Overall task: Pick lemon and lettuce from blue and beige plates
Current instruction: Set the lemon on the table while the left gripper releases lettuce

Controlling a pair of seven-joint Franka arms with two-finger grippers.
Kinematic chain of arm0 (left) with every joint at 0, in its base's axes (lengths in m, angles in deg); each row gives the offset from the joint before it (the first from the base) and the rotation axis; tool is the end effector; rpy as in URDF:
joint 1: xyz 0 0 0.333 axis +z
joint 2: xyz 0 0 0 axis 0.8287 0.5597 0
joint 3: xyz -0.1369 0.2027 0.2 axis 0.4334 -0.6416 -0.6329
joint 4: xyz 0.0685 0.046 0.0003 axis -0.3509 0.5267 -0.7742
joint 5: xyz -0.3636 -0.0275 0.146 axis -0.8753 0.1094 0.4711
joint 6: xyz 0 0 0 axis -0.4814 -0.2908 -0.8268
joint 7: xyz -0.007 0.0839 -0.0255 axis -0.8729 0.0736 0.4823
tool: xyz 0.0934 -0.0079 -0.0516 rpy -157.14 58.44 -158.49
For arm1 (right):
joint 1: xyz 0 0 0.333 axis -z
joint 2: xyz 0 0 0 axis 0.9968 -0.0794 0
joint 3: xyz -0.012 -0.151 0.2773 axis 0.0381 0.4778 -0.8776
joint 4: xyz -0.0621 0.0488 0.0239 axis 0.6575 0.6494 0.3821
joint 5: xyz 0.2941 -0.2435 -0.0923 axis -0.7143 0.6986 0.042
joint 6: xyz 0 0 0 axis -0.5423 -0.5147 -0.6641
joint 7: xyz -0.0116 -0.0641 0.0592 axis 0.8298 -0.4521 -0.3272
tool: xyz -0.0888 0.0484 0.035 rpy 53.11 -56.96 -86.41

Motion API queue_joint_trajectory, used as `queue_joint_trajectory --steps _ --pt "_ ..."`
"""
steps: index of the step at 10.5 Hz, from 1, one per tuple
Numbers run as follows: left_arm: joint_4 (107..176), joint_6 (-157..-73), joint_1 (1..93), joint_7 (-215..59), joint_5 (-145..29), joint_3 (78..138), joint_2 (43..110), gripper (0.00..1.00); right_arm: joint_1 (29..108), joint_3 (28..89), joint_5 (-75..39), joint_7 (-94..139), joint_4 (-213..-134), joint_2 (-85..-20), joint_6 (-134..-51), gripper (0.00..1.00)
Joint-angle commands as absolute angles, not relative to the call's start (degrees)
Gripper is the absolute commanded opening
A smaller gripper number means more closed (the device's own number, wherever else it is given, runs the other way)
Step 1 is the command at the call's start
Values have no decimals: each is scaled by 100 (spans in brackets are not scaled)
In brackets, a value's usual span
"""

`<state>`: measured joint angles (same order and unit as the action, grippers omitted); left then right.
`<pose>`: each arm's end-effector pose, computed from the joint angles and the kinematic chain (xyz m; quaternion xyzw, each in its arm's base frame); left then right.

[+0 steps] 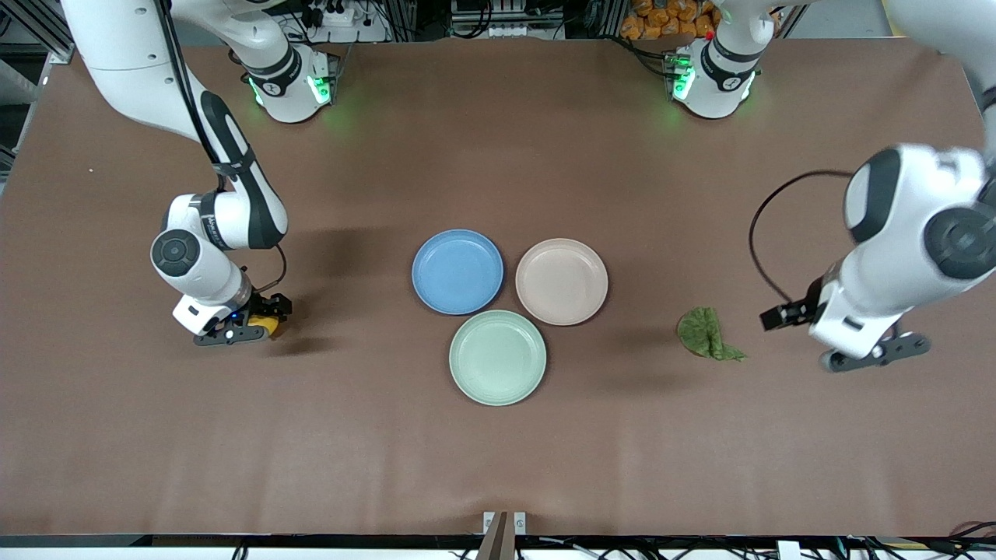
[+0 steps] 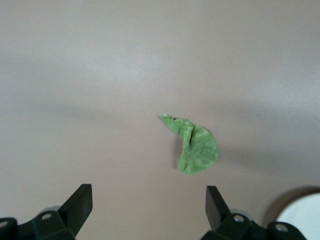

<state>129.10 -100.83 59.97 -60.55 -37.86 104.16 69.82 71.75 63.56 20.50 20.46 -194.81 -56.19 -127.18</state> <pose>0.6486 -0.0821 0.4680 -0.9936 -0.0961 0.0090 0.0585 0.5846 0.0311 0.1936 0.9957 0.0758 0.0202 0.0489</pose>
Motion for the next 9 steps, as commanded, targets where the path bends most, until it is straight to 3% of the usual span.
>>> queue_joint_trajectory --steps 1,4,9 --pt "12915 -9700 6001 -6181 -3915 10497 6464 100 7191 6322 1970 2139 -19205 -5493 -12363 100" --pt "12968 -9427 6001 -6252 -4356 10480 5998 100 7165 6305 1970 2139 -18213 -5396 -10966 100" --pt "12985 -9048 6036 -6357 -4574 10454 5505 100 7156 6243 1962 2095 -17991 -4711 -10331 100"
